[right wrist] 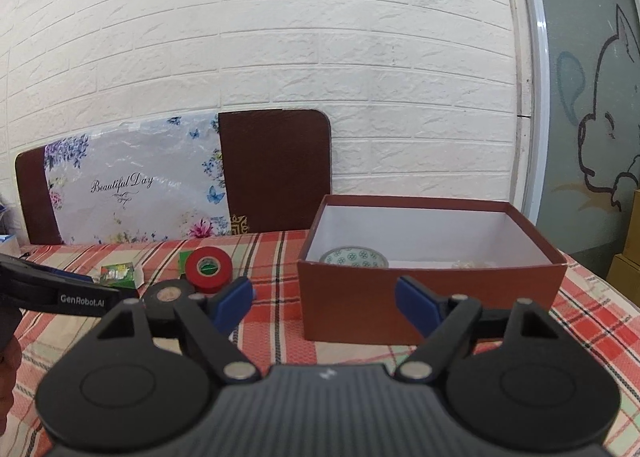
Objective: Organize objects
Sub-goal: 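Move the right gripper back to the black tape roll, then grasp the black tape roll with the right gripper, then carry the black tape roll into the brown box and release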
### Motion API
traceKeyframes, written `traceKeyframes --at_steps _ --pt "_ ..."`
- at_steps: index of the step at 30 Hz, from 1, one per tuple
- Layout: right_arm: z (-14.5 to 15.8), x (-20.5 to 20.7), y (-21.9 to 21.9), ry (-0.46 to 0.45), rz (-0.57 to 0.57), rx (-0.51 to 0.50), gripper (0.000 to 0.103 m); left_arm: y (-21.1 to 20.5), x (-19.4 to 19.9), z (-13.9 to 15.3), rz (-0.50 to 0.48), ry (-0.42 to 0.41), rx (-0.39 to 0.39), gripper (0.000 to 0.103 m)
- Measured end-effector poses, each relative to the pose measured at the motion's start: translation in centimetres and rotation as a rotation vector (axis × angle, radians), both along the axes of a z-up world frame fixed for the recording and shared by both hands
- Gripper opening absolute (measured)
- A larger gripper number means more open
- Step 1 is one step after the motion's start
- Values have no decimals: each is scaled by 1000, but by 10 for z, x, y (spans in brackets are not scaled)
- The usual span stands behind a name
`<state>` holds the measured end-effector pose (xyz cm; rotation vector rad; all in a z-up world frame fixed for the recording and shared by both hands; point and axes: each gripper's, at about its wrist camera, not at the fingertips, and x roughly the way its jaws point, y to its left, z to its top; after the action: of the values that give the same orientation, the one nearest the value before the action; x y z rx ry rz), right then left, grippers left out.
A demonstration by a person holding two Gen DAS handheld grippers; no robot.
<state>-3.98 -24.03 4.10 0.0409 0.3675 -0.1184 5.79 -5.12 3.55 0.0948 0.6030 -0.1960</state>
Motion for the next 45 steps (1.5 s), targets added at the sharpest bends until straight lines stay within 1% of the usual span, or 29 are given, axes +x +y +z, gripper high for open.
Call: traceKeyframes --at_steps 3,7,11,13,14,15,16,18,20,22,24,26,27,28,29,30,32,34,36,38,40,42,43,44,45 --pt "-4 10 16 29 41 -18 80 21 9 -9 44 2 -6 62" --pt "-13 24 42 73 125 -54 76 67 26 -26 149 22 -22 62" --pt "-27 45 66 139 204 -41 72 113 36 -53 253 20 3 64" --pt "-33 62 78 172 238 -33 68 133 38 -69 281 39 -35 65" --pt "-35 71 85 180 255 -36 68 140 38 -78 292 50 -64 65" --pt "-37 80 92 183 273 -44 68 143 33 -81 294 5 -98 67" --pt "-39 90 99 184 290 -54 68 143 31 -80 295 -8 -106 69" --pt "-47 116 118 189 324 -87 69 137 34 -81 313 -19 -75 69" --pt "-58 142 136 214 367 -119 72 134 35 -81 312 -34 -57 69" --pt "-70 166 149 246 395 -131 82 136 36 -83 311 -36 -67 69" --pt "-83 189 158 287 393 -135 83 140 36 -83 317 -37 -85 69" --pt "-96 213 160 351 371 -101 83 141 37 -84 323 -38 -90 69" --pt "-102 221 157 368 361 -56 81 141 38 -84 326 -39 -93 69" --pt "-103 225 152 363 352 0 82 142 38 -84 330 -40 -98 70" --pt "-102 225 151 366 344 21 81 144 38 -84 334 -41 -106 70" --pt "-100 221 152 367 348 16 81 145 38 -84 339 -43 -116 70" --pt "-95 203 156 363 402 -17 81 149 38 -84 350 -43 -141 70" --pt "-88 176 159 356 470 -82 81 152 38 -84 351 -41 -160 71" --pt "-81 141 149 340 555 -112 81 151 39 -84 347 -39 -155 71" --pt "-80 102 141 334 596 -152 81 149 39 -84 343 -36 -143 72" --pt "-83 70 130 346 569 -203 81 147 39 -84 333 -30 -128 73" --pt "-88 44 105 348 483 -232 81 142 40 -82 305 -6 -102 75" --pt "-89 35 88 342 420 -214 81 138 40 -79 301 16 -88 75" --pt "-89 29 70 343 349 -187 81 134 39 -75 288 50 -119 75" --pt "-90 23 52 344 278 -158 81 130 37 -69 248 81 -194 74"
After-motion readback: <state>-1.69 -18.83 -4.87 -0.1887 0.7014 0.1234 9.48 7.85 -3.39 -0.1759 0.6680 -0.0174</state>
